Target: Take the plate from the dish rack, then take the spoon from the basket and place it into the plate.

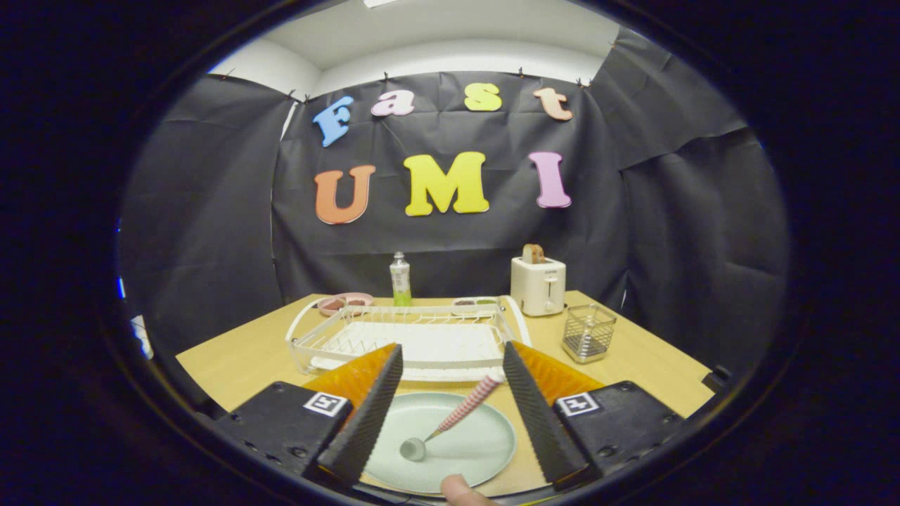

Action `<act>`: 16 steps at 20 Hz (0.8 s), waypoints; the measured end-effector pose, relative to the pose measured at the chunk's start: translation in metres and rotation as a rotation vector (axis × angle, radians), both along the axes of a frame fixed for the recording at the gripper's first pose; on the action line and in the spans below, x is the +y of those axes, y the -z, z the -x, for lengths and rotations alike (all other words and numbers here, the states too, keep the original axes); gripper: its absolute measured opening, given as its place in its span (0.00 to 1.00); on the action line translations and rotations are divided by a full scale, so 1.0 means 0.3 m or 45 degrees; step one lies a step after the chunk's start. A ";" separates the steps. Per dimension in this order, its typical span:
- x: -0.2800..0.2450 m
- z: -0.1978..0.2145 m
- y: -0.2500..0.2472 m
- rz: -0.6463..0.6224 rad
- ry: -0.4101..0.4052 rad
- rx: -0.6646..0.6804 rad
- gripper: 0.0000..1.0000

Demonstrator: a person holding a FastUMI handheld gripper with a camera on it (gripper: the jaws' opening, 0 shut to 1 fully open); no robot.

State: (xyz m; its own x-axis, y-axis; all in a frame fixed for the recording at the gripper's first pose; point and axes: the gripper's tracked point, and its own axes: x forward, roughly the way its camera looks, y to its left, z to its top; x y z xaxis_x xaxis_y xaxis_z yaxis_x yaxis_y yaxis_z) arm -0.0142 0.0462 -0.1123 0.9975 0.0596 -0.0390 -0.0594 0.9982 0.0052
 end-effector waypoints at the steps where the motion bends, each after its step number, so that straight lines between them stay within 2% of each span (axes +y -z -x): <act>1: -0.023 0.014 -0.023 0.013 0.017 -0.018 0.94; 2: -0.029 0.030 -0.039 0.027 0.024 -0.028 1.00; 6: -0.035 0.115 -0.104 0.046 0.000 -0.046 1.00; 11: -0.076 0.206 -0.183 0.056 0.028 -0.087 1.00; 14: -0.082 0.235 -0.243 0.008 0.017 -0.105 1.00; 16: -0.122 0.246 -0.273 -0.031 0.049 -0.110 1.00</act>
State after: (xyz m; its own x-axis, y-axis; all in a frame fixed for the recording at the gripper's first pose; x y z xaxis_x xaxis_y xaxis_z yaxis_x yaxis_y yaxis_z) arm -0.0882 0.0096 -0.0303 0.9986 0.0209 0.0485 -0.0221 0.9994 0.0259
